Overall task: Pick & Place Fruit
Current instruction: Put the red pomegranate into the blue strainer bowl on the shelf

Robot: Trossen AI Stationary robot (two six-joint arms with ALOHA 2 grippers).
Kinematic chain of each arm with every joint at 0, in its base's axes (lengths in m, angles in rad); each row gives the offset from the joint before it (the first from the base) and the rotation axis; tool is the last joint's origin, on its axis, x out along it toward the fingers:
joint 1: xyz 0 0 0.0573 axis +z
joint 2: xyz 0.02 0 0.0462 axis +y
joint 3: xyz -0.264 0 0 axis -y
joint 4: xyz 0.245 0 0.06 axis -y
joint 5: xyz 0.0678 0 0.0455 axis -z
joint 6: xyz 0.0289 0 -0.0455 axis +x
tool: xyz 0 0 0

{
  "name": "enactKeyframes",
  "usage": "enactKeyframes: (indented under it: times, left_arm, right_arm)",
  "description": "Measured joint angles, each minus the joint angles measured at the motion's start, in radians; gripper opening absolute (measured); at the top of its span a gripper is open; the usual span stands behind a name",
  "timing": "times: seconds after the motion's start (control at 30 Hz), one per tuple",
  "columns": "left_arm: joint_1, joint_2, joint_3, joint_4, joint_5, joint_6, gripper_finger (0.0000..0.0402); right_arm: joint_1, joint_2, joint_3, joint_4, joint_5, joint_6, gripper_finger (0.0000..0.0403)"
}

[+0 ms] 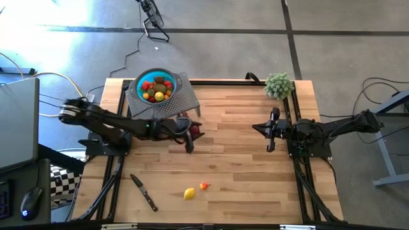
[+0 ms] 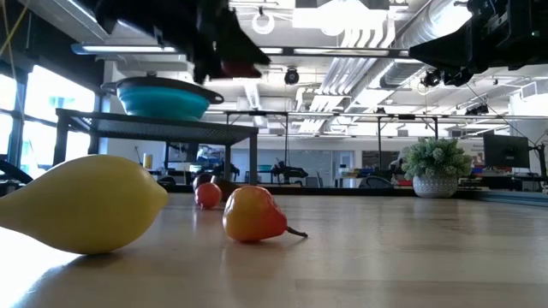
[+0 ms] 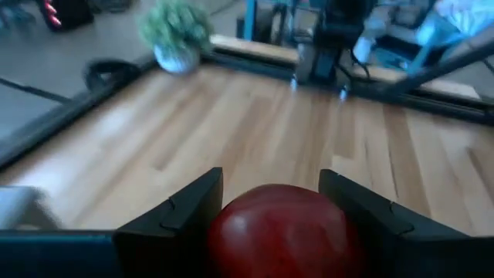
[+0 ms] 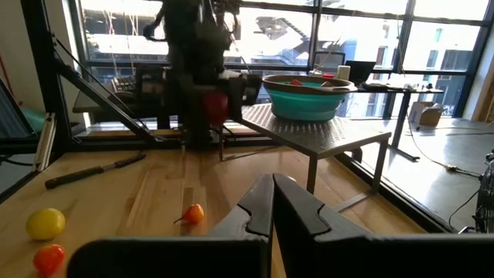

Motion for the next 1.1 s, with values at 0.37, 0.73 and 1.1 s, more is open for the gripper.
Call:
enactKeyframes:
  times: [0.37,0.73,1.1]
  left_arm:
    - [0.0,-0.222,0.063,-0.16,-0.35,0.207,0.0203]
    - [0.031,-0.248,0.171,-0.327,-0.888,0.342,0.0203]
    - [0.32,-0.247,0.171,-0.553,-0.633,0.063,0.0203]
  right_arm:
    - [0.0,0.0,0.0,0.001,0.0,0.0,0.0003]
    - [0.0,0.0,0.0,0.001,0.0,0.0,0.0003]
    - [0.0,0.0,0.0,0.0,0.0,0.0,0.0002]
